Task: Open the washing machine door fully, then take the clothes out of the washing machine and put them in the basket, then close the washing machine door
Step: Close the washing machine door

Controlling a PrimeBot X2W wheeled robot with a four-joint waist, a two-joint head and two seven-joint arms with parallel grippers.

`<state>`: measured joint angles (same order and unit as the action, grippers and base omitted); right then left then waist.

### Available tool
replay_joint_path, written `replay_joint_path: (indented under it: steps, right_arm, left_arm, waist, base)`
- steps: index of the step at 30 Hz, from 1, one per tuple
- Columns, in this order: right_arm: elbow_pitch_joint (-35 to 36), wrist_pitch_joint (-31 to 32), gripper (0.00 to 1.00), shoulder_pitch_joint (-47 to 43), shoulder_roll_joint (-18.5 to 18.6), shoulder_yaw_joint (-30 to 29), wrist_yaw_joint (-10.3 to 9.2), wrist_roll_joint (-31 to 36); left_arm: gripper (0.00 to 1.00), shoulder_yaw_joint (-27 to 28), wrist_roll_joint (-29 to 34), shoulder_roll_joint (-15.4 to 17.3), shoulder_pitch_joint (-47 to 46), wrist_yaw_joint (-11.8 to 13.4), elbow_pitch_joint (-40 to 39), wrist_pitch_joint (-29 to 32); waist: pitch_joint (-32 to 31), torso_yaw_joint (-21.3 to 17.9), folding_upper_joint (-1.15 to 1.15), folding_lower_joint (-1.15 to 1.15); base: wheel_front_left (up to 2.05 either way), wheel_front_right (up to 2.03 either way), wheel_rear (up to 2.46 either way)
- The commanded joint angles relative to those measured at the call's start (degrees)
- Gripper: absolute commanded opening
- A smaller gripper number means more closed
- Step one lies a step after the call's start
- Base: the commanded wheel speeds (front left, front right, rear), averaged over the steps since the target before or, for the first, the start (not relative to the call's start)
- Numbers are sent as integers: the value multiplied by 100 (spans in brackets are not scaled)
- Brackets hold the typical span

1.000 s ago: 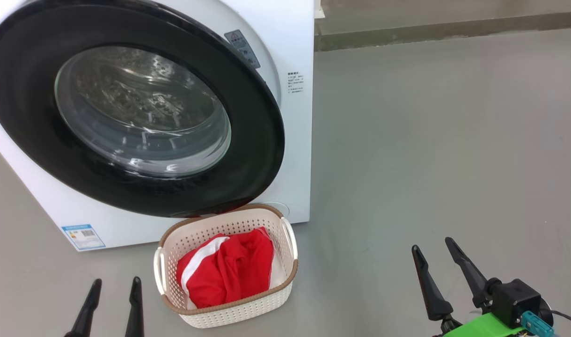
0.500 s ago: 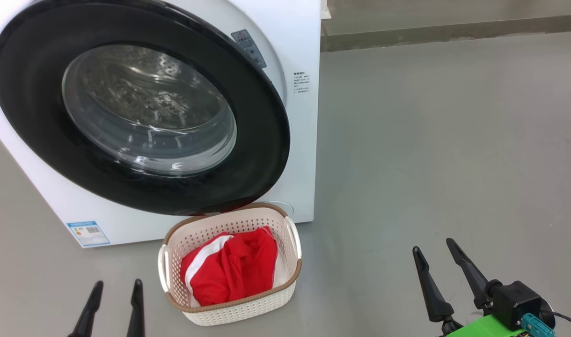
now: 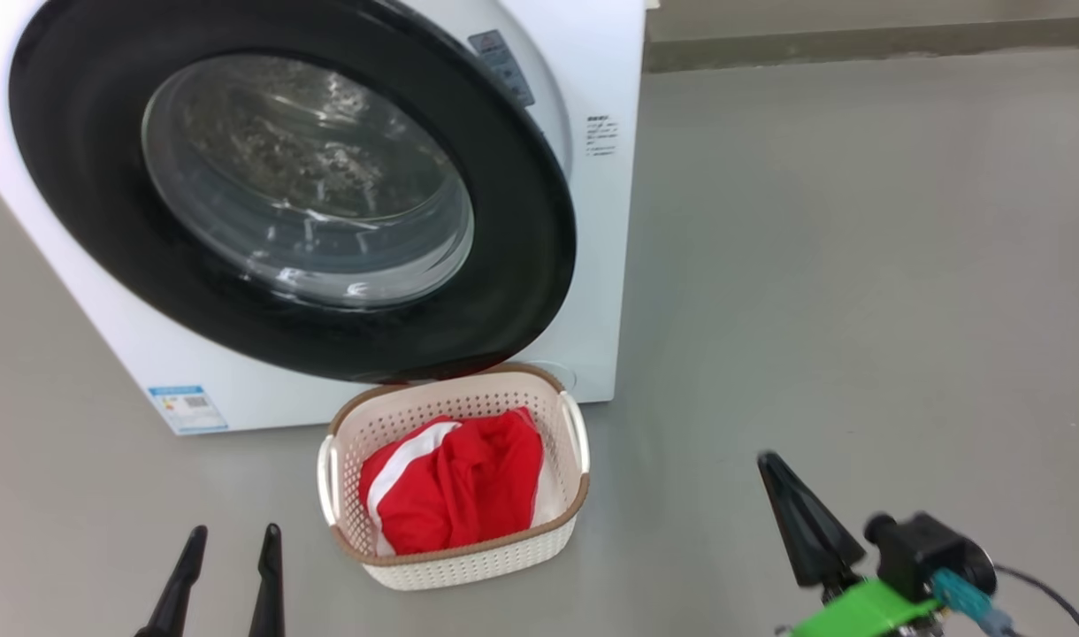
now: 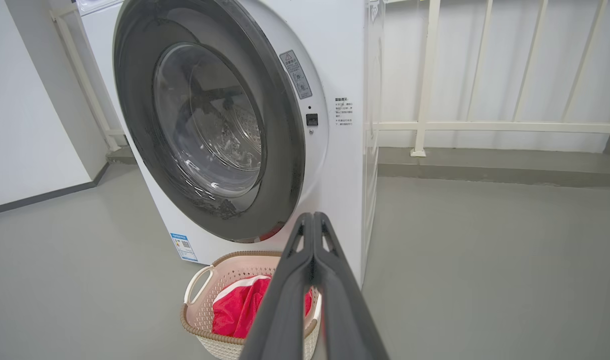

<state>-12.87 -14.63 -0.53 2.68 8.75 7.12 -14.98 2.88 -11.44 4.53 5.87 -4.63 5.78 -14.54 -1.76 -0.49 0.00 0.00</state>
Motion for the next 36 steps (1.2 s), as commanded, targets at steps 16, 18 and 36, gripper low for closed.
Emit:
replay_joint_path:
  steps: [16, 18, 36]
  right_arm:
    - [-1138, 79, 0, 2544, 145, 781, 36, -528]
    - [-1292, 94, 0, 2872, 204, 852, 36, -567]
    - [-2808, 198, 0, 5149, 647, 1576, 36, -805]
  left_arm:
    - [100, -103, 93, -59, -655, -161, -299, -46]
    - [100, -155, 91, -69, -751, -175, -293, -46]
    - [100, -471, -123, -146, -1311, -247, -181, -46]
  waist:
    - [914, 781, 0, 0]
    - [1045, 901, 0, 0]
    - [1833, 1648, 0, 0]
  base:
    - [0, 0, 0]
    - [0, 0, 0]
    - [0, 0, 0]
